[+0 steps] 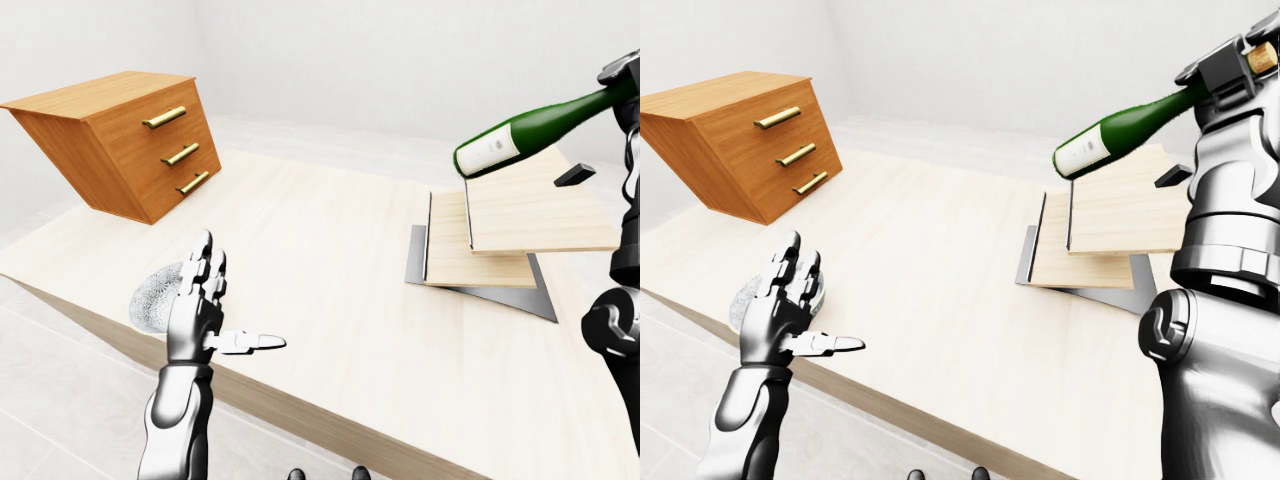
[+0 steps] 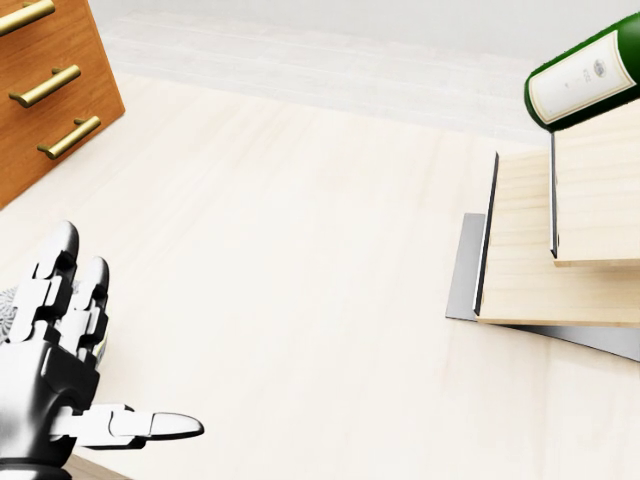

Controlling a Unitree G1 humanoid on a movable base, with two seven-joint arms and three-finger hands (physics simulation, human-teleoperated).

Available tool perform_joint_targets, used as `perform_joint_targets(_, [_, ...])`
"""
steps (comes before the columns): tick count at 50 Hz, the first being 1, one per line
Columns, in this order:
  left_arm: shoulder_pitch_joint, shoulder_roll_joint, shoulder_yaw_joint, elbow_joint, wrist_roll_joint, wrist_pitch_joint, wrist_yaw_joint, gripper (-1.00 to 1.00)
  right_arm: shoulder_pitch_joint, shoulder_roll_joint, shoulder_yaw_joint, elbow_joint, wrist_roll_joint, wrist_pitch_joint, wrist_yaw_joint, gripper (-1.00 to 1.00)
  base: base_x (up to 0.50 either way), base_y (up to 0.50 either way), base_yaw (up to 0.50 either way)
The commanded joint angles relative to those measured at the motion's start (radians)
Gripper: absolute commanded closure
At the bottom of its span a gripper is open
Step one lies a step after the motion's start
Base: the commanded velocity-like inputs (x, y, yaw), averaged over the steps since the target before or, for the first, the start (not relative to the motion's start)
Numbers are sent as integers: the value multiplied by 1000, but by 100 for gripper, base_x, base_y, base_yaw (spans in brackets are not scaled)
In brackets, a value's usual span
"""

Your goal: Put the wine bottle on the wine rack.

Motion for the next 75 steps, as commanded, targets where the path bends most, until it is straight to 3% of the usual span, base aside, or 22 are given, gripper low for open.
perform_joint_targets(1, [2, 0, -6, -1, 5, 0, 1, -100, 36, -36, -32, -61, 67, 0, -25, 100, 0, 0, 0])
perform_joint_targets(35, [-1, 0, -12, 18, 10, 0, 3, -100, 158, -79, -48, -107, 193, 0, -46, 100, 0, 0, 0])
perform_joint_targets(75, [-9, 0, -22, 29, 17, 0, 10, -100, 225, -62, -38, -63, 168, 0, -2, 100, 0, 0, 0])
